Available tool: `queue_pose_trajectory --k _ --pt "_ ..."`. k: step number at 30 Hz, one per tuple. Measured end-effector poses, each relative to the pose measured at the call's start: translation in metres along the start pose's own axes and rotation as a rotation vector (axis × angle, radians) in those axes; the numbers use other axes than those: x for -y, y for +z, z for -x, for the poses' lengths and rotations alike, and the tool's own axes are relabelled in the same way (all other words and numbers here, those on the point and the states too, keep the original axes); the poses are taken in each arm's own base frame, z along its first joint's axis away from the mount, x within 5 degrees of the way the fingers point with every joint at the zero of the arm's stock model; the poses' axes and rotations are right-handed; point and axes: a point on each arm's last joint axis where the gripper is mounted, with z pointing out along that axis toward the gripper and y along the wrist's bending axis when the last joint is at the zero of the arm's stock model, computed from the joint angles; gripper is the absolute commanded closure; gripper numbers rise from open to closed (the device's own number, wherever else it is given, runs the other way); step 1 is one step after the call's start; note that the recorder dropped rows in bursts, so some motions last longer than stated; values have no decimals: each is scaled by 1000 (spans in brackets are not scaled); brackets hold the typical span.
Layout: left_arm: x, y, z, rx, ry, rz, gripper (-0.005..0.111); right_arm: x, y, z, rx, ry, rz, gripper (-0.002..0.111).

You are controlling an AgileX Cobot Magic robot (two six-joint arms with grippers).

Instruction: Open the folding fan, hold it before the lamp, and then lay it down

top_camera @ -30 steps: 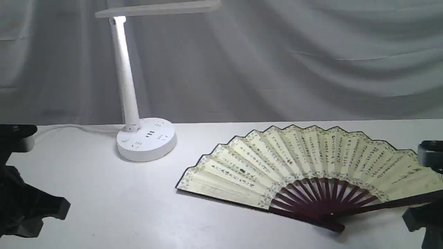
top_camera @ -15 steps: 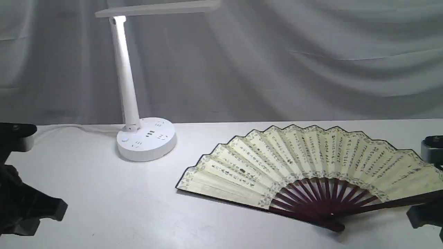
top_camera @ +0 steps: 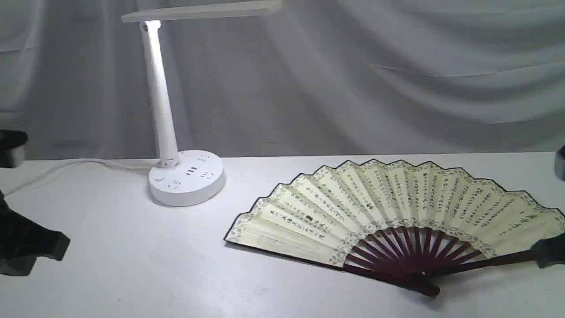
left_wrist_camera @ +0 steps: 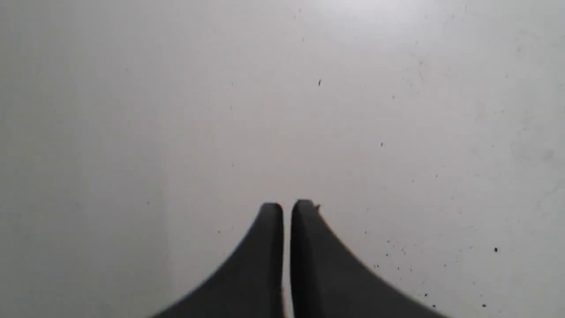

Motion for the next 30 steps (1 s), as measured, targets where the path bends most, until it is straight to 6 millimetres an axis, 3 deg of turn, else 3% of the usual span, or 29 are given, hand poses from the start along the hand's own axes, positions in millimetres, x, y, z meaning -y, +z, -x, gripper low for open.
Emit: queue_pose_trajectory --k 5,11,22,30 --pt "-1 -41 -6 159 -4 -5 107 -1 -33 -4 122 7 -6 108" --pt "-3 -88 -34 374 -4 -8 107 -2 -75 -15 275 8 -22 108" --pt "-8 -182 -108 824 -15 -18 107 -7 -160 -62 618 11 -54 108" --pt "-11 -218 -171 1025 -24 -22 107 -12 -202 -115 782 11 -70 108"
